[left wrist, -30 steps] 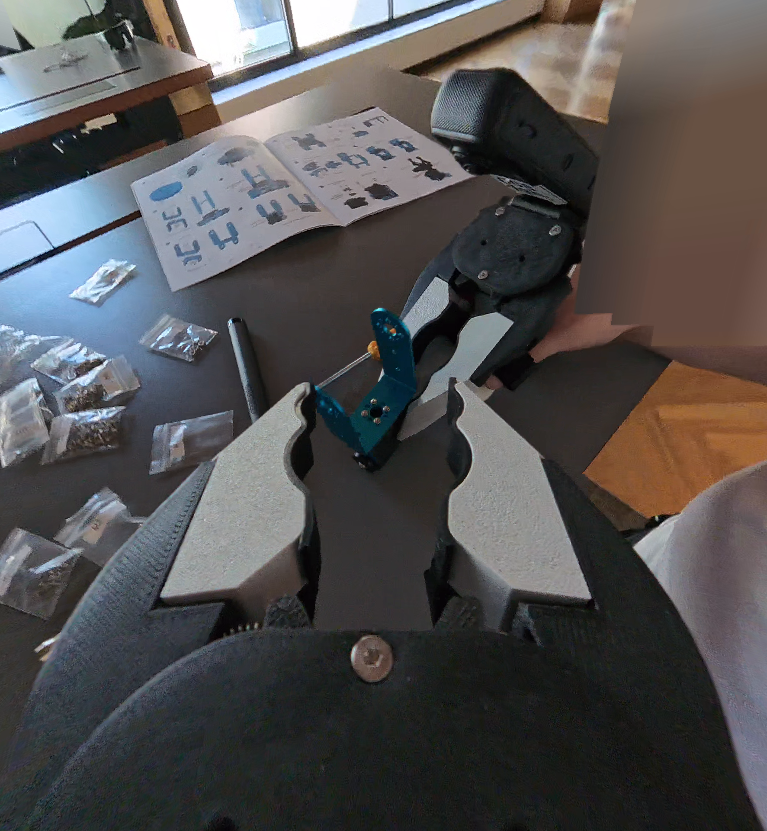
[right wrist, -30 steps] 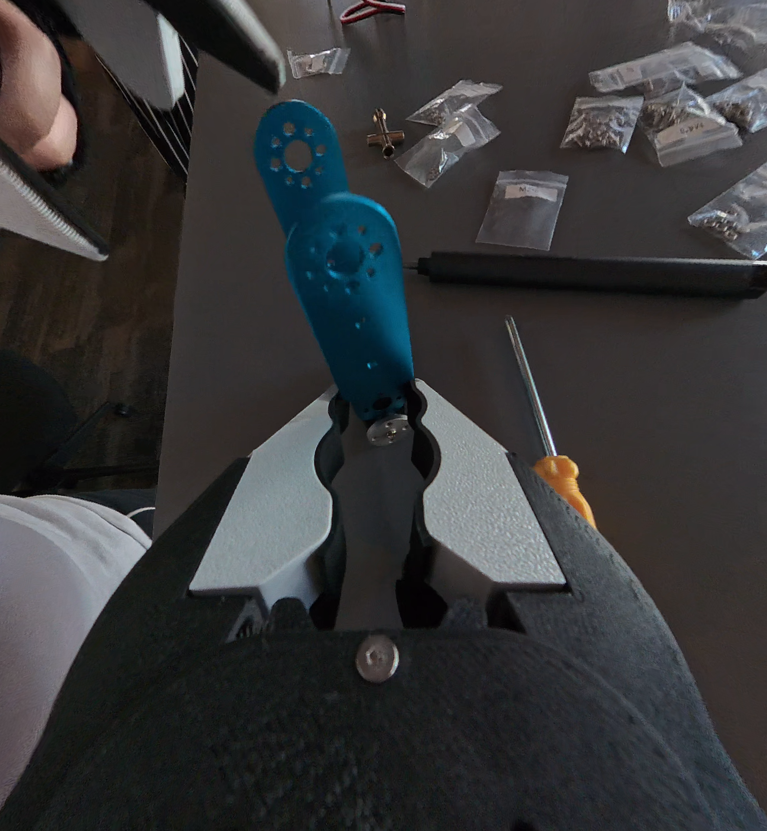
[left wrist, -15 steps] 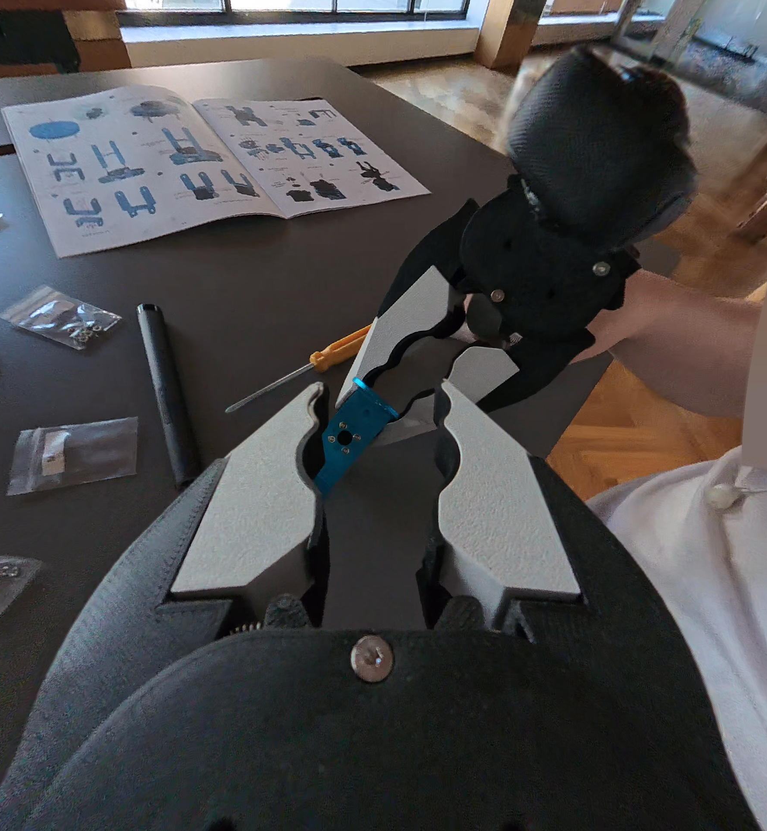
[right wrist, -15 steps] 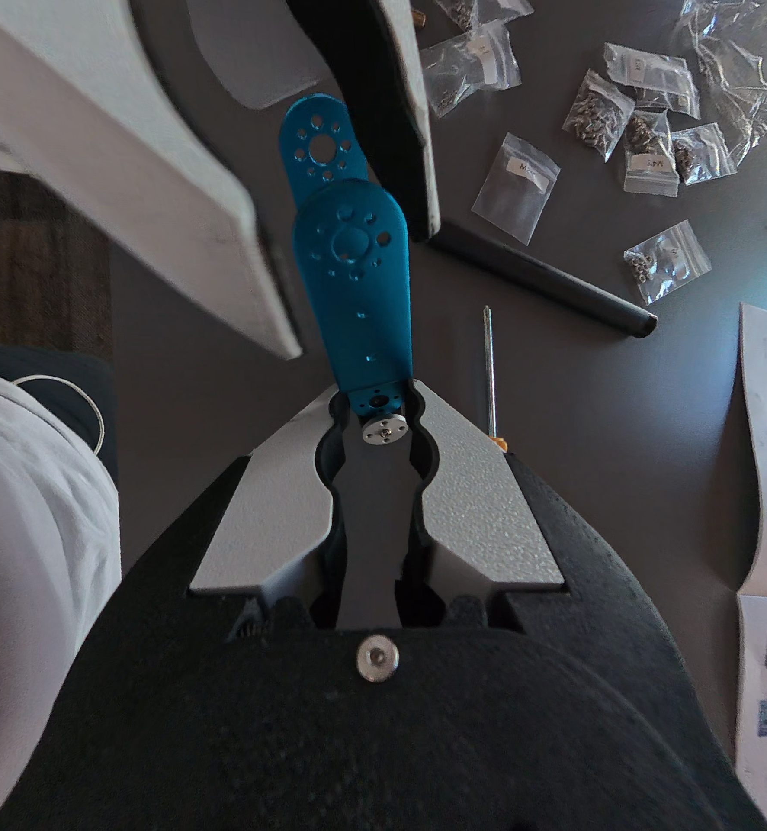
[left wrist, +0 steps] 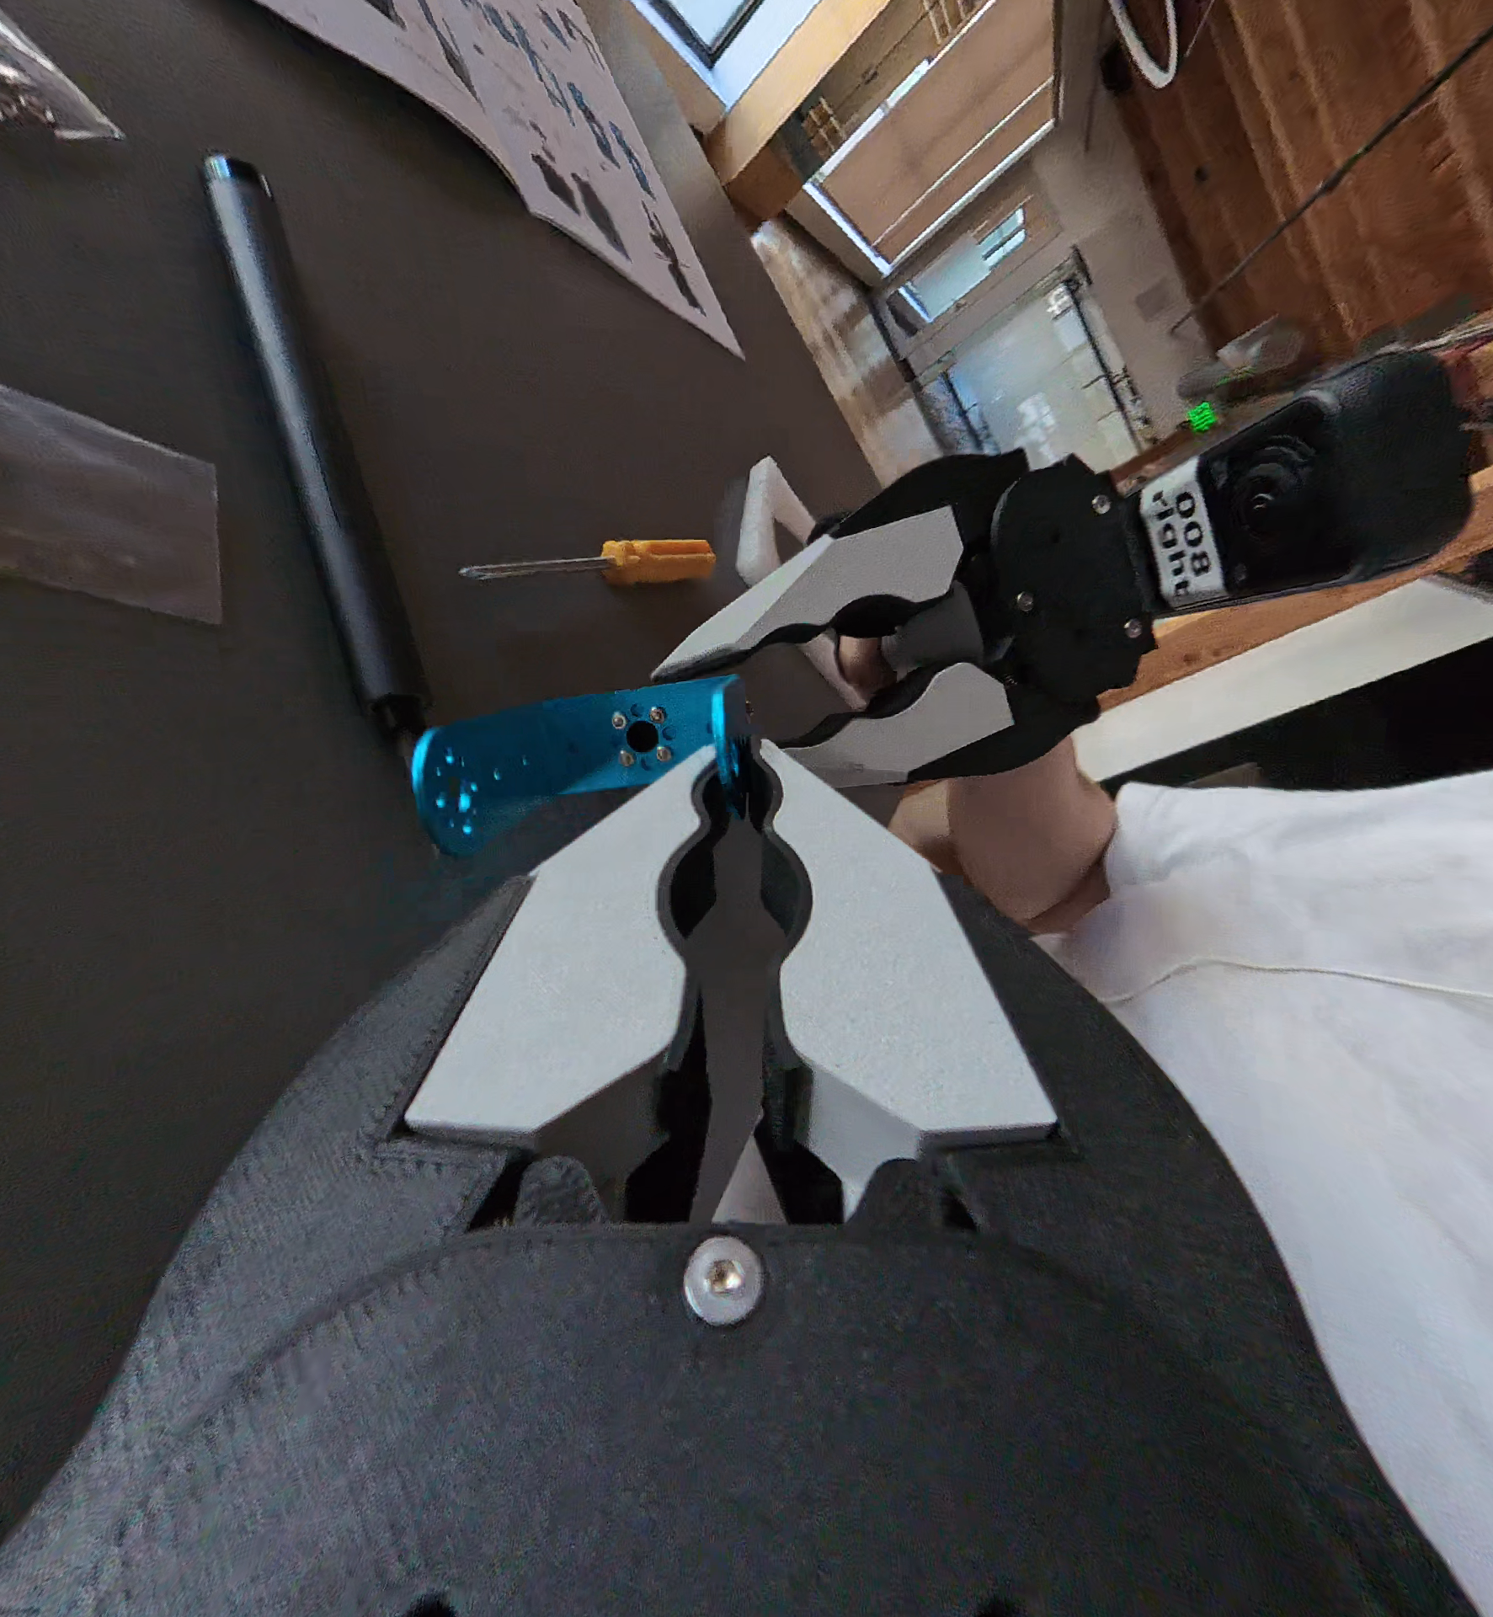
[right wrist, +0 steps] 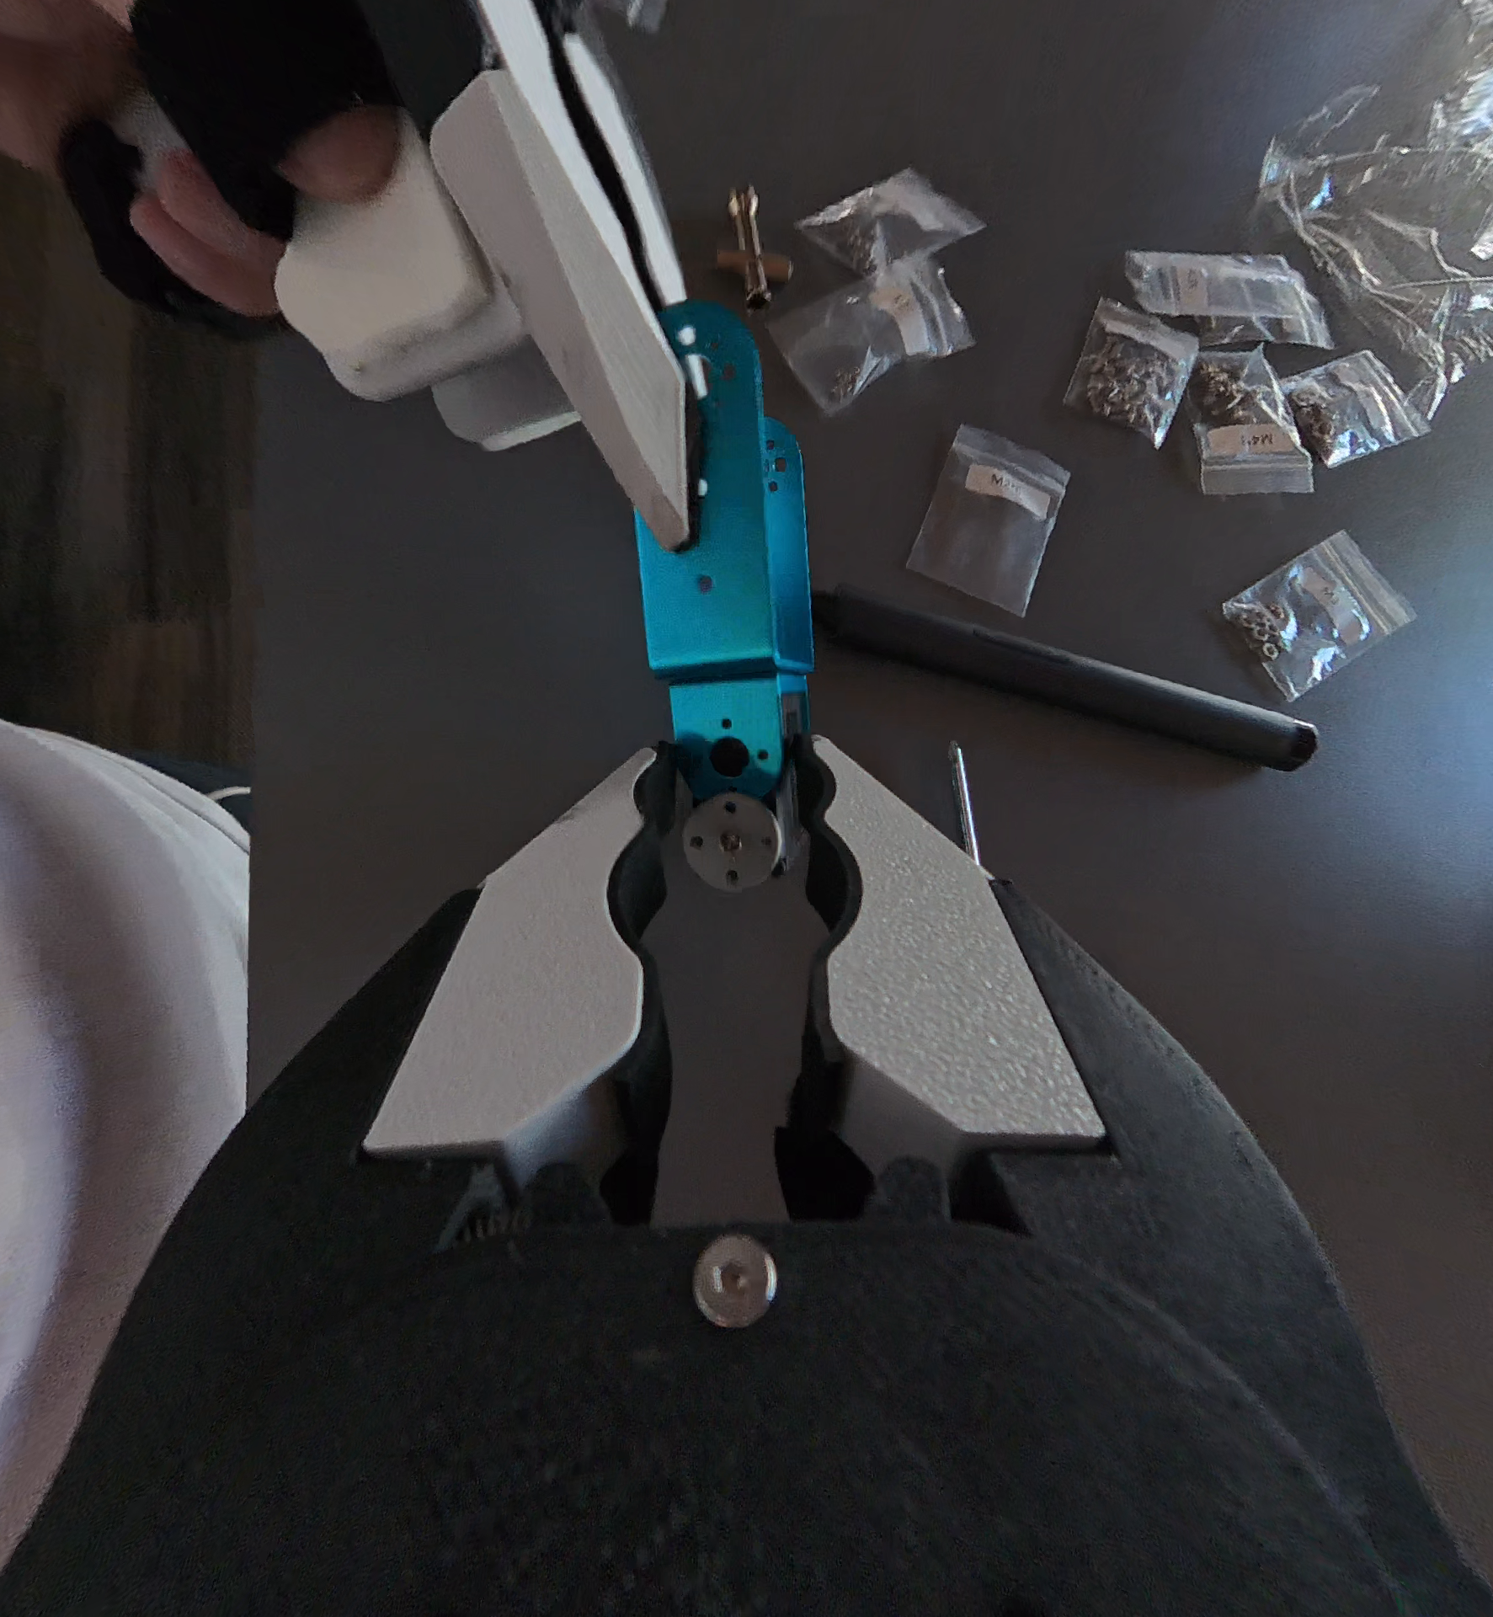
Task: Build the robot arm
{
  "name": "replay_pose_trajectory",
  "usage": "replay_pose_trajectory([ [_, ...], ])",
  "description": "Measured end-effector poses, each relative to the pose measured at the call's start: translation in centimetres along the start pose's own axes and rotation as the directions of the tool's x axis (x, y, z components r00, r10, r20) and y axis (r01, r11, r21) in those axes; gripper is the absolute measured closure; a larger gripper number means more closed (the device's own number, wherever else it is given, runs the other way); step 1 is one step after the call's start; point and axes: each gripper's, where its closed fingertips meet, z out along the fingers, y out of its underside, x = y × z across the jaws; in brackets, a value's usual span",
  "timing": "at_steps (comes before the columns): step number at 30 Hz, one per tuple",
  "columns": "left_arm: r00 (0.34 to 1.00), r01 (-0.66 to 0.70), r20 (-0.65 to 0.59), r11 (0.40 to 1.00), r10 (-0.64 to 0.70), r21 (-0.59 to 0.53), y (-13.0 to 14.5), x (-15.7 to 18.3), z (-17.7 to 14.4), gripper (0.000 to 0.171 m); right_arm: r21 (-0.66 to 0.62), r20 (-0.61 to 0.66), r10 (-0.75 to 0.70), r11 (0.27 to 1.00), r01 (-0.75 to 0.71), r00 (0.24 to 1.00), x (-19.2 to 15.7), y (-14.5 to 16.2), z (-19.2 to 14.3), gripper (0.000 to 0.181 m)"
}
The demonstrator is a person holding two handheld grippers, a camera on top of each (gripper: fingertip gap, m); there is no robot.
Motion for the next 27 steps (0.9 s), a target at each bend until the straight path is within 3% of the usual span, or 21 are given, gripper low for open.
replay_pose_trajectory([
  [7, 0.991, 0.113, -0.070, 0.992, -0.117, -0.049, -0.7, -1.5, -0.2, 0.169, 0.227, 0.071, 0.158, 0.959, -0.170, 0.985, 0.9, 0.5, -0.5, 0.145],
  [13, 0.966, 0.200, -0.143, 0.975, -0.213, -0.099, -1.2, -1.7, 0.3, 0.171, 0.243, 0.021, 0.068, 0.968, -0.071, 0.997, 1.7, 0.7, -0.1, 0.157],
  [16, 0.973, 0.156, -0.151, 0.979, -0.176, -0.132, -1.2, -1.3, -0.2, 0.154, 0.257, 0.080, 0.098, 0.959, -0.116, 0.992, 1.6, 0.7, -0.3, 0.158],
  [18, 0.991, 0.062, -0.110, 0.989, -0.077, -0.135, -1.5, -1.3, -1.0, 0.141, 0.260, 0.128, 0.119, 0.954, -0.149, 0.985, 1.5, 0.7, -0.5, 0.158],
  [21, 0.978, -0.209, -0.026, 0.970, 0.208, -0.124, -2.7, -1.1, -2.2, 0.132, 0.257, 0.161, 0.103, 0.956, -0.142, 0.982, 1.4, 0.8, -0.7, 0.158],
  [24, 0.864, -0.496, 0.012, 0.856, 0.503, -0.145, -3.4, -0.1, -1.9, 0.107, 0.254, 0.201, 0.082, 0.958, -0.132, 0.976, 1.0, 0.9, -0.9, 0.158],
  [27, 0.755, -0.645, -0.031, 0.732, 0.655, -0.221, -2.2, 0.3, -0.2, 0.098, 0.256, 0.230, 0.043, 0.961, -0.103, 0.972, 0.6, 1.1, -1.2, 0.159],
])
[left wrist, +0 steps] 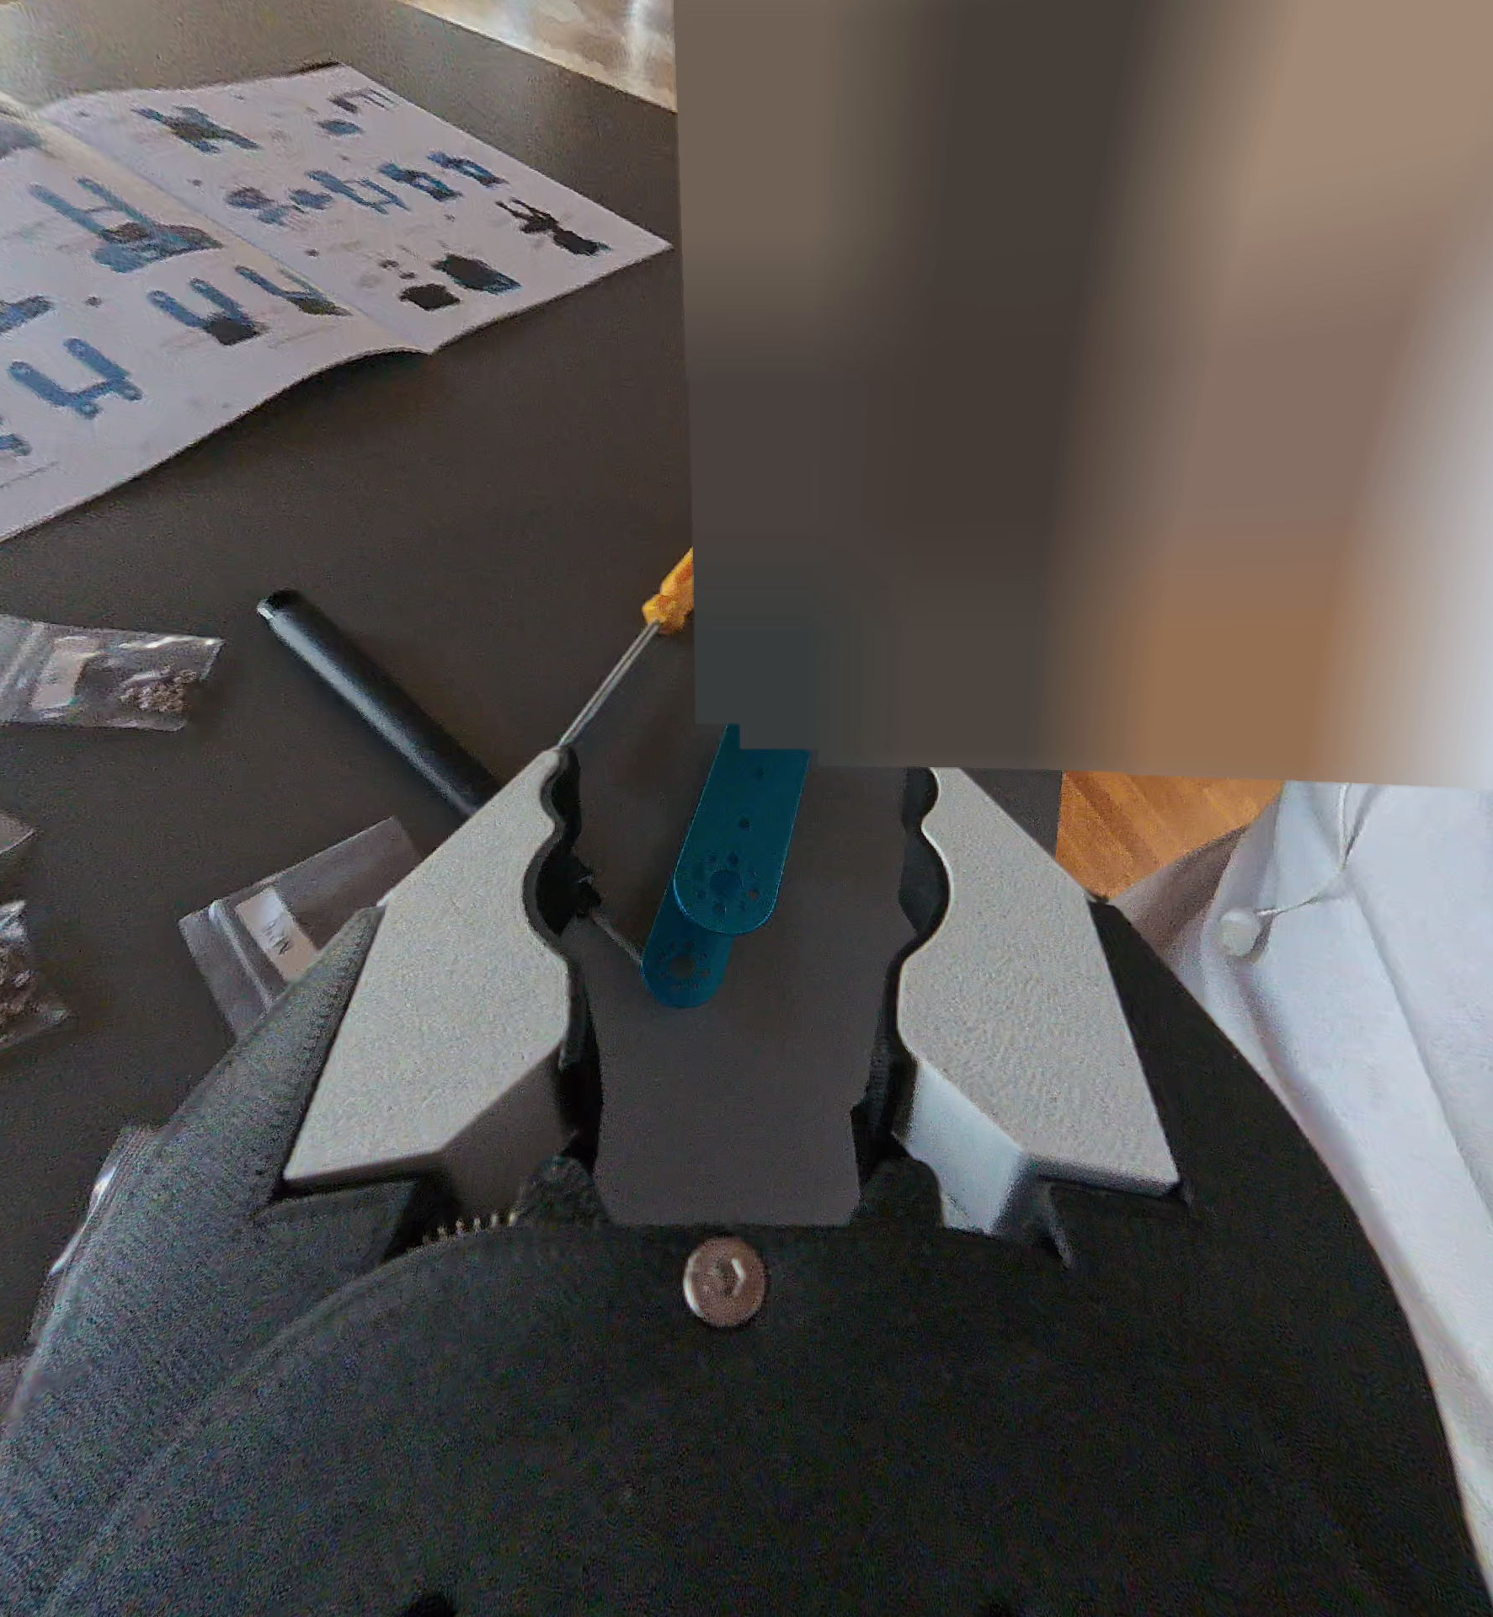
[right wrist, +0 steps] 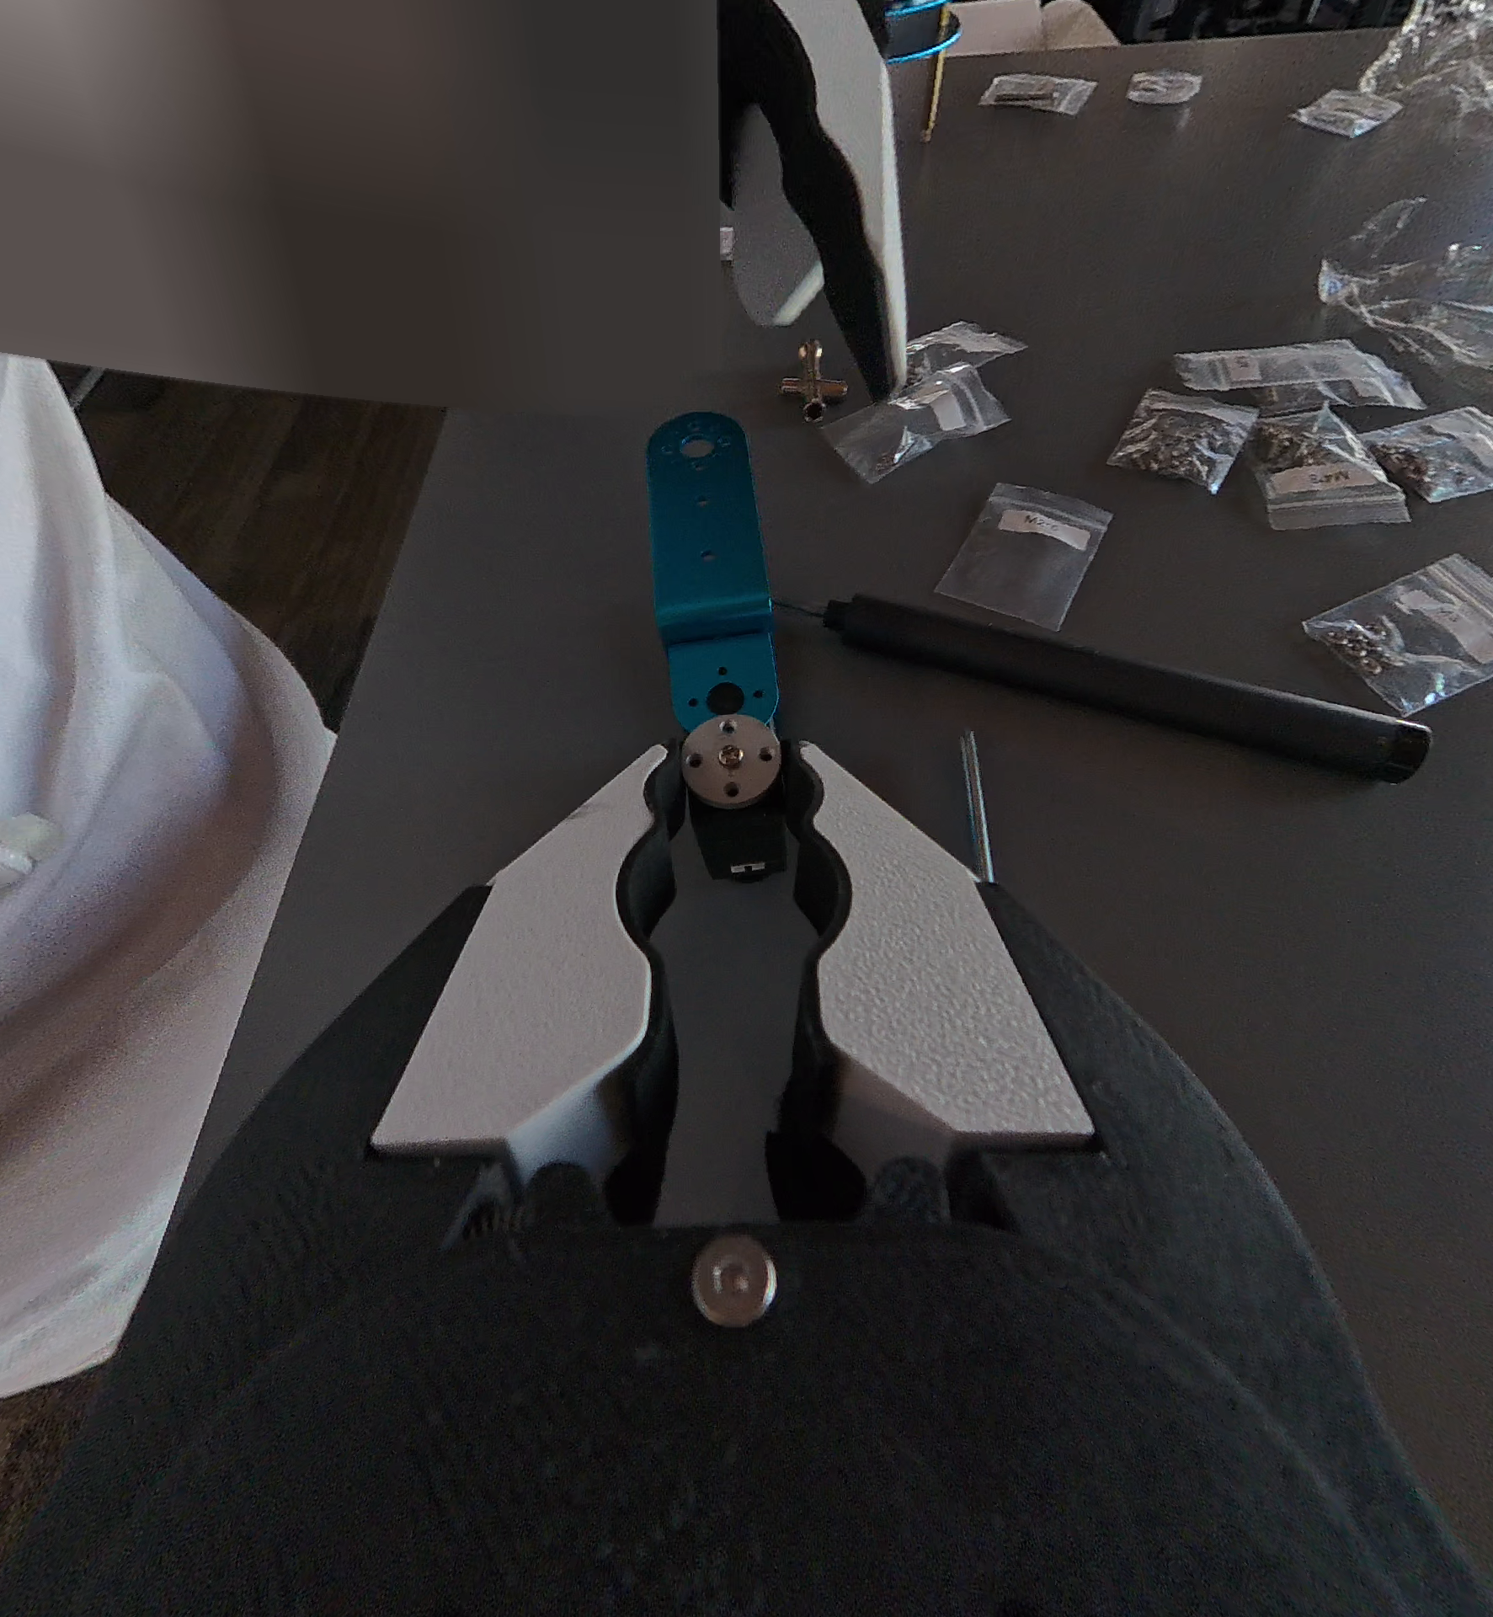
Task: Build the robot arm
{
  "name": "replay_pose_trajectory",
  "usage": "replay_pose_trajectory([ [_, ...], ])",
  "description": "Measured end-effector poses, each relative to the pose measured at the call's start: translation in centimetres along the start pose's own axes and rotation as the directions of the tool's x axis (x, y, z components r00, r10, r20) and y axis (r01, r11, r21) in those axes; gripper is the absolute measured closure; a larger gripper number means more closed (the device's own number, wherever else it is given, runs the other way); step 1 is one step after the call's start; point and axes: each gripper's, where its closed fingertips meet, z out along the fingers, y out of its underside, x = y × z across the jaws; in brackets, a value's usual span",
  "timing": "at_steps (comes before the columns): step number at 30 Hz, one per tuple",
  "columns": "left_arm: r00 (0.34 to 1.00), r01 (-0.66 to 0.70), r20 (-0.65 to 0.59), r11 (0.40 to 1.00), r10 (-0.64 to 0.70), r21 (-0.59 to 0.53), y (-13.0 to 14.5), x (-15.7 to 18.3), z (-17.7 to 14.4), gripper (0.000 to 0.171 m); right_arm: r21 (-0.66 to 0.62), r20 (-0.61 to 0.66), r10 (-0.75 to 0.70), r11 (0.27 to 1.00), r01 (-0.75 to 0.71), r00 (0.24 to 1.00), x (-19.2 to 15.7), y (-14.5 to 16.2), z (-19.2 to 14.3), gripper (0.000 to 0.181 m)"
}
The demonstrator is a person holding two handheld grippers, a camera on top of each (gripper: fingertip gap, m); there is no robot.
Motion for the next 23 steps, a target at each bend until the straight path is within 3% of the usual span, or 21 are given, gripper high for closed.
replay_pose_trajectory([
  [12, 0.961, -0.278, -0.022, 0.955, 0.277, -0.104, 2.5, 1.0, 7.6, 0.113, 0.012, 0.103, -0.042, 0.999, 0.041, 0.994, 0.0, 1.7, -3.5, 0.160],
  [15, 0.938, -0.344, -0.085, 0.933, 0.336, -0.109, 2.6, 1.0, 8.8, 0.130, 0.016, 0.074, -0.073, 0.997, 0.072, 0.995, 0.8, 1.8, -3.7, 0.159],
  [18, 0.930, -0.347, -0.168, 0.932, 0.328, -0.100, 2.4, 1.0, 9.6, 0.142, 0.022, 0.051, -0.088, 0.996, 0.087, 0.995, 1.2, 1.7, -3.8, 0.159],
  [23, 0.937, -0.296, -0.216, 0.952, 0.273, -0.080, 2.3, 0.9, 9.7, 0.143, 0.021, 0.045, -0.098, 0.995, 0.097, 0.994, 1.2, 1.8, -3.8, 0.158],
])
